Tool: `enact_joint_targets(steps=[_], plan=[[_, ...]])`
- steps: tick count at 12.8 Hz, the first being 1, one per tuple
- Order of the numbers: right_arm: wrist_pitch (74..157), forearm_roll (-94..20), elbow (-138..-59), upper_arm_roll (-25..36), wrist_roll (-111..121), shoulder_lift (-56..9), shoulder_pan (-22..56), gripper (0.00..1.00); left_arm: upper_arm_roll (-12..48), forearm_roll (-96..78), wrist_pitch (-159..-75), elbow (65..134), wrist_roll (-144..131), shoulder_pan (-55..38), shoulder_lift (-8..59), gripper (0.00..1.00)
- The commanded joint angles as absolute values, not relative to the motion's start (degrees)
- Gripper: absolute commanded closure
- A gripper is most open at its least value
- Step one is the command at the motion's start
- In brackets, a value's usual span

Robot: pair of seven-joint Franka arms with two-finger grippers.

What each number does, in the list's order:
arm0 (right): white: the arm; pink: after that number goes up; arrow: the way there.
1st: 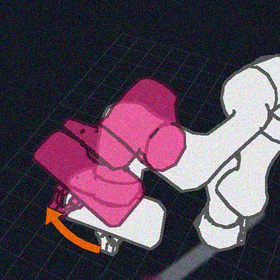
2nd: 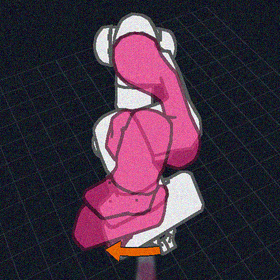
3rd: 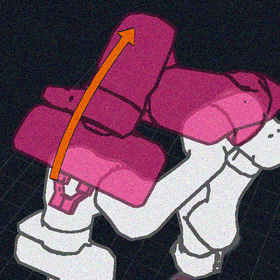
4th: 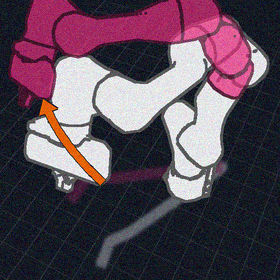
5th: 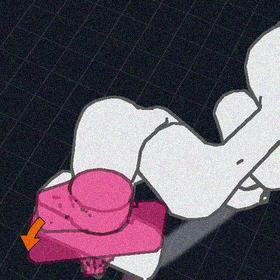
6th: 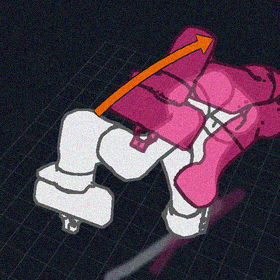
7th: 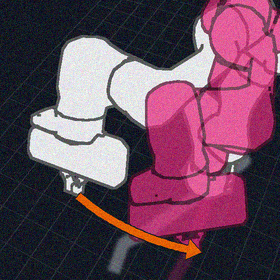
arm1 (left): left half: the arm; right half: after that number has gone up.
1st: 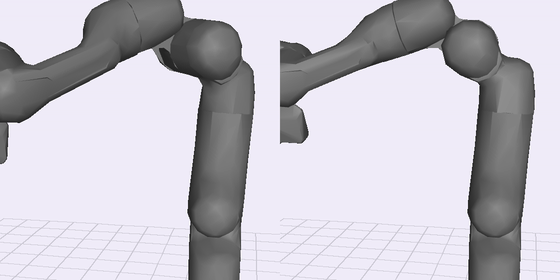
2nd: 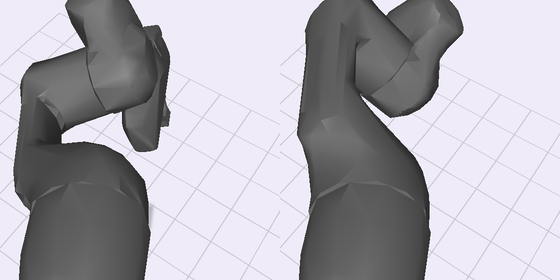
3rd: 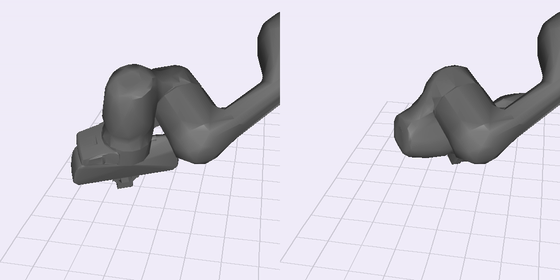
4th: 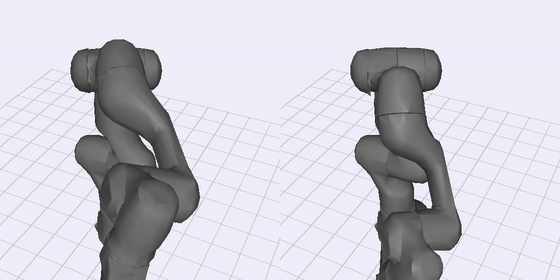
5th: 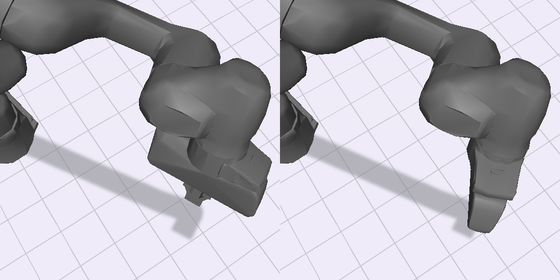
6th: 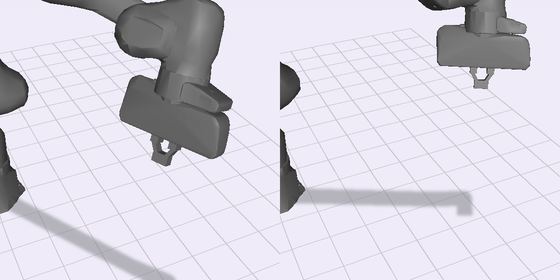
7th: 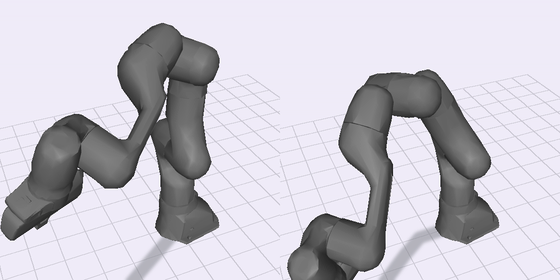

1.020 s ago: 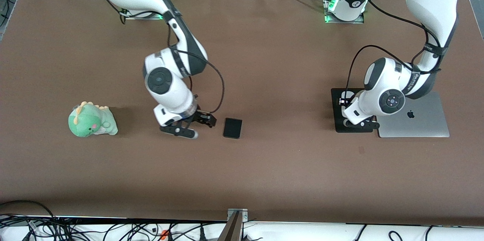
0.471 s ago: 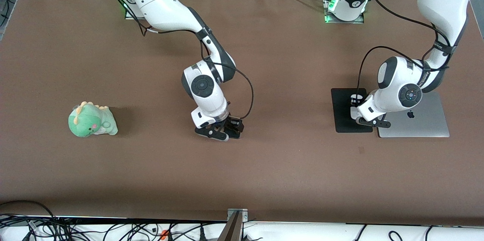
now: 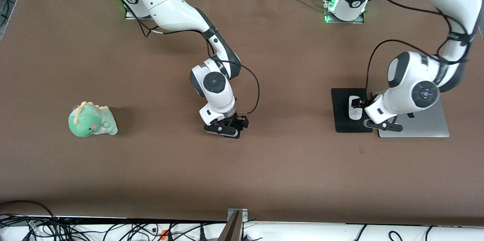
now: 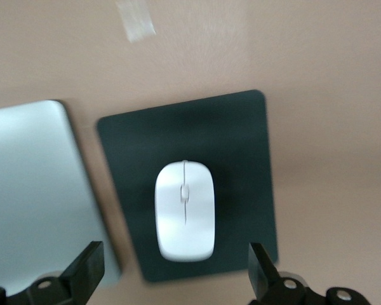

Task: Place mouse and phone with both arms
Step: 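Open and raise the left gripper while the right gripper lifts the phone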

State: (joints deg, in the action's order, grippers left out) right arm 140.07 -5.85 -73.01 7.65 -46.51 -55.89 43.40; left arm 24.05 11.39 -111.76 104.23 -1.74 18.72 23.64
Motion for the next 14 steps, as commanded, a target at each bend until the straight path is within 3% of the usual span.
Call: enact_joint_targets(steps=[1,4,6,8,10,12,14], plan=[[140.18,-4.75,-71.45,8.53,-47.64,-57.30,44.56,0.00,25.31,12.30,-94.55,91.10,0.16,18.46,23.20,0.00],[140.80,-4.14,-71.89,8.53,-47.64,-57.48,45.09,0.03,25.23,11.95,-78.89,75.03,9.55,18.89,23.20,0.00],[141.07,-3.61,-71.90,8.61,-47.46,-57.57,45.09,0.22,24.96,12.04,-72.53,67.79,11.59,19.16,22.77,0.00],[140.98,-3.25,-71.90,8.70,-46.41,-57.22,44.74,0.39,20.60,11.17,-73.39,68.47,12.22,15.15,18.04,0.00],[140.28,-3.34,-71.89,8.79,-45.97,-56.17,44.21,0.39,8.67,4.44,-74.87,70.64,12.22,8.03,15.84,0.00],[136.17,-3.34,-71.89,8.70,-43.70,-54.15,43.25,0.39,-1.45,-1.48,-84.67,82.37,12.04,1.44,8.83,0.00],[129.67,-3.86,-71.98,8.70,-38.79,-50.91,40.88,0.39,-3.25,-1.23,-92.60,93.29,11.16,-2.19,-0.13,0.00]])
